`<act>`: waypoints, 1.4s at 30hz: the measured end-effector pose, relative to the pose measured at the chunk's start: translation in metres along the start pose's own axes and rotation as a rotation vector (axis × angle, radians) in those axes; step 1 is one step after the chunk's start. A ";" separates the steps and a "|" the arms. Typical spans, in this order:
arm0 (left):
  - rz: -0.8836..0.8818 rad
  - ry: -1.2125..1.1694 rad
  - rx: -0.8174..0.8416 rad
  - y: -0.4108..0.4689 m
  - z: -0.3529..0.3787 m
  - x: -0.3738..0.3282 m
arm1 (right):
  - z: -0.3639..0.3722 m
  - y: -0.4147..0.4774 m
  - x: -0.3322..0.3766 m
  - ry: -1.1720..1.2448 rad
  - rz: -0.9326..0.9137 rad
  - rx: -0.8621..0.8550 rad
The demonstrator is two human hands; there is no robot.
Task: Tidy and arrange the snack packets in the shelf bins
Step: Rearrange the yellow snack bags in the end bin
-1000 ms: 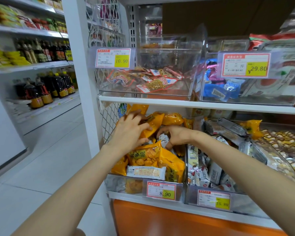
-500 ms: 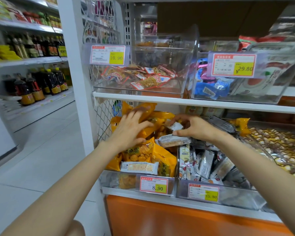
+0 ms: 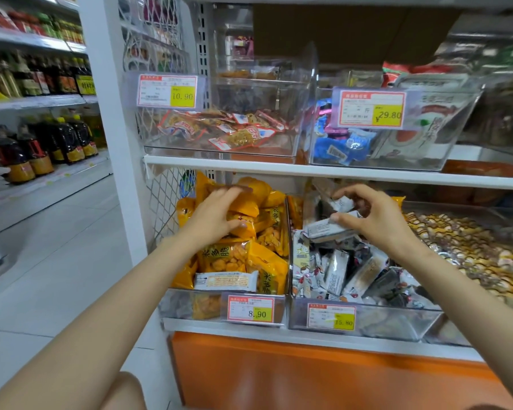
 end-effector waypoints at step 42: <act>-0.016 0.079 -0.280 -0.027 -0.016 0.020 | 0.126 0.007 0.025 -0.496 -0.144 0.165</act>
Point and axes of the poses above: each hand's wrist, its own y-axis towards the middle knuckle, its own z-axis out of the palm, x = y × z, the point moved 8 cm from there along y, towards the middle knuckle, and after that the axes turned 12 degrees about z, right-handed, at the moved point
